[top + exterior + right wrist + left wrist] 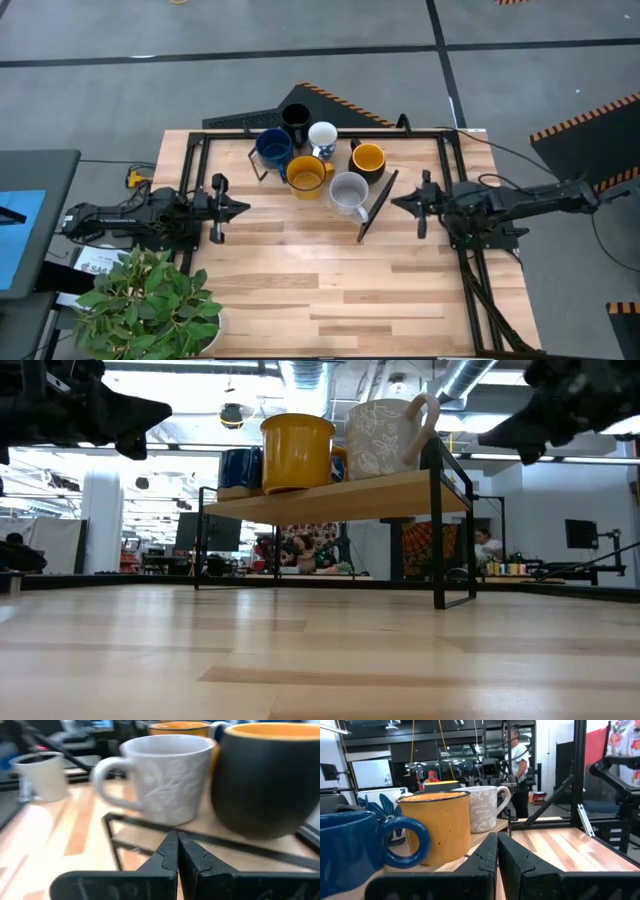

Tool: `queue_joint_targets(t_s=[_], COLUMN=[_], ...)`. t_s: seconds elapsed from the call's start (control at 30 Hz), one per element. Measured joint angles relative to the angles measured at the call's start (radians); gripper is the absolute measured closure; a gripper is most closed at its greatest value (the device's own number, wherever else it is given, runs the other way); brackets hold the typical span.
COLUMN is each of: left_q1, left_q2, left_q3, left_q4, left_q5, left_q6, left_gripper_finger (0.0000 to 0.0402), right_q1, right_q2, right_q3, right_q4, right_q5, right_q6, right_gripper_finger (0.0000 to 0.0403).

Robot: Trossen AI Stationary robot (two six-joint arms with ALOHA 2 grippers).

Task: Place coffee mugs
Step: Return to Home Position

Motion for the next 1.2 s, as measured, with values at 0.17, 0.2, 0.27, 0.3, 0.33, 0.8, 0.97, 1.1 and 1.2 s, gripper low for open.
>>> queue_joint_targets(t_s=[0.17,0.2,0.27,0.3,0.33,0.8,0.97,1.1,1.2], left_q1=[0.000,0.000,0.000,0.000,0.000,0.000,0.000,0.000,0.000], left_q2=[0.000,0.000,0.000,0.000,0.000,0.002,0.002,0.011,0.013], left_q3=[-0.001,-0.001,-0.001,-0.001,-0.001,-0.003,-0.002,0.002,0.003], left_q4=[-0.002,-0.002,-0.002,-0.002,-0.005,-0.185,-0.298,-0.338,-0.339], left_q5=[-0.008,-0.008,-0.008,-0.008,-0.008,0.000,-0.013,-0.003,-0.004], left_q6=[-0.026,-0.034,-0.046,-0.052,-0.055,-0.052,-0.051,-0.051,-0.051], left_gripper_finger=[0.0401,0.0401,0.0401,0.0401,0.0401,0.0401,0.0401,0.0401,0.0401], right_q1=[-0.001,-0.003,-0.018,-0.028,-0.037,-0.078,-0.079,-0.078,-0.078], right_q2=[-0.119,-0.141,-0.183,-0.203,-0.224,-0.320,-0.297,-0.287,-0.285], right_q3=[-0.160,-0.190,-0.223,-0.233,-0.245,-0.333,-0.334,-0.334,-0.334], right_q4=[0.183,0.220,0.238,0.236,0.232,0.133,0.113,0.111,0.108], right_q5=[-0.096,-0.103,-0.136,-0.158,-0.181,-0.244,-0.208,-0.207,-0.207], right_q6=[-0.047,-0.057,-0.059,-0.055,-0.049,-0.057,0.018,0.025,0.025], right_gripper_finger=[0.0378,0.0378,0.0379,0.0381,0.0382,0.0378,0.0363,0.0358,0.0357])
